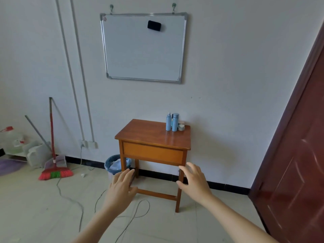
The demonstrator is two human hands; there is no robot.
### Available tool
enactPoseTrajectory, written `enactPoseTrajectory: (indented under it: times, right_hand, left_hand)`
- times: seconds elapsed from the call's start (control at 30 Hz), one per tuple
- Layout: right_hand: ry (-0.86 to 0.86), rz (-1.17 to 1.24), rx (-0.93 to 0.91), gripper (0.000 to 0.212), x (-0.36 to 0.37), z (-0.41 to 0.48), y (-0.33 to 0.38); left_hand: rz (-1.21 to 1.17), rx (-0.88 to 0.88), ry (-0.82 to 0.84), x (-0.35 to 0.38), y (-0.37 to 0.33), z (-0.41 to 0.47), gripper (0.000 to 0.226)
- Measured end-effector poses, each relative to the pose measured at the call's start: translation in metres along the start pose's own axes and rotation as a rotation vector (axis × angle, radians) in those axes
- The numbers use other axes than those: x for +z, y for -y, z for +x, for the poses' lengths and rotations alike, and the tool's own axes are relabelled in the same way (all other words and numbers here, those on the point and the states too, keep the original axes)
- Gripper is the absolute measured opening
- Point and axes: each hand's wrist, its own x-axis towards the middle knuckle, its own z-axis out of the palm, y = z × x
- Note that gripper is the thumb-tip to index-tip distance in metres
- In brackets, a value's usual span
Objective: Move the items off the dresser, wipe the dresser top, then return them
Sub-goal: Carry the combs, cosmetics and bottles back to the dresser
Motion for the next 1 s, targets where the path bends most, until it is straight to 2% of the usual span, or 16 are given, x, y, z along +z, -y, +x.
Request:
enactPoseTrajectory:
  times: [0.27,0.43,0.67,0.77,1.0]
  right_hand:
    - [-0.090,0.106,0.078,0.058,-0.006,0.121,-0.079]
    - [-0.073,0.176,0.058,0.060,0.001,0.200,-0.111]
    - [0.052,0.184,0.025,0.061,0.052,0.280,-0.130]
    - [0.052,0.195,0.046,0.060,0.068,0.323,-0.136]
    - [0.009,0.283,0.233,0.061,0.082,0.443,-0.158]
  left_hand:
    - [-0.021,0.082,-0.011,0.042,-0.038,0.144,0.054]
    - [-0.090,0.022,-0.042,0.059,-0.049,0.224,0.054]
    - [-0.112,-0.098,-0.007,0.103,-0.010,0.288,0.053]
    - [-0.118,-0.119,0.015,0.117,0.007,0.334,0.054]
    - [-0.212,-0.057,0.062,0.147,0.032,0.468,0.055]
